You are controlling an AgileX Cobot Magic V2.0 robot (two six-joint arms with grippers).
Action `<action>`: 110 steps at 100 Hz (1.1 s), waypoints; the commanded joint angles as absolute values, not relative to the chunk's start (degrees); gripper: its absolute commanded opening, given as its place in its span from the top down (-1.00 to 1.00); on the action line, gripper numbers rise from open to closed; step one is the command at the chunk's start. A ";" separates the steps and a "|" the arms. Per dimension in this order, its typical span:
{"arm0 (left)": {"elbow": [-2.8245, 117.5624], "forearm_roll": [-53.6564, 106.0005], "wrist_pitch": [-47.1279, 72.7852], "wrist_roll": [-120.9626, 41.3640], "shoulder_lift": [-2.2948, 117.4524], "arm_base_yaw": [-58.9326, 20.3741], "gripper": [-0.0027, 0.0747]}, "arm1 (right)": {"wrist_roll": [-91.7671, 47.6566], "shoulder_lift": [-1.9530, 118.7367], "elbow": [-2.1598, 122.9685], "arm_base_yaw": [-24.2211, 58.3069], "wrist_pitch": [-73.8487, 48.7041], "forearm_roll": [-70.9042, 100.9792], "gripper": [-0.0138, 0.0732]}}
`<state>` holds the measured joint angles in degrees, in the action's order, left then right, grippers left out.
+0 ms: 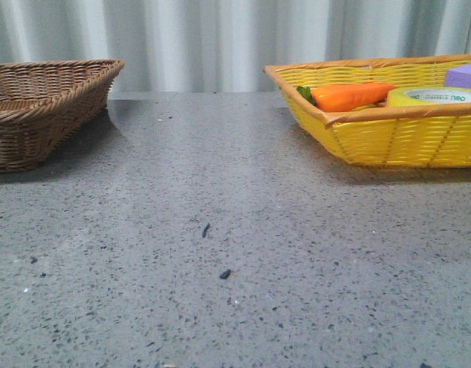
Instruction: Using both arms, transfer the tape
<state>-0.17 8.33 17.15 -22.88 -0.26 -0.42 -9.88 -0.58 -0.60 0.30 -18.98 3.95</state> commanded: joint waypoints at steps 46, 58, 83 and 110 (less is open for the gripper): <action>-0.67 9.01 12.35 -22.24 -1.91 -0.33 0.98 | -9.77 -1.67 -1.89 0.00 -18.42 3.51 0.82; -0.67 9.01 12.35 -22.24 -1.91 -0.33 0.98 | -9.77 -1.67 -1.89 0.00 -18.42 3.51 0.82; -0.67 9.01 12.35 -22.24 -1.91 -0.33 0.98 | -9.77 -1.67 -1.89 0.00 -17.99 1.96 0.82; -0.67 9.01 12.35 -22.24 -1.91 -0.33 0.98 | -9.77 -1.67 -1.89 0.00 -9.13 -5.88 0.82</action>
<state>-0.17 8.43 17.15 -22.86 -0.26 -0.42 -9.78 -0.58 -0.60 0.18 -16.15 -4.23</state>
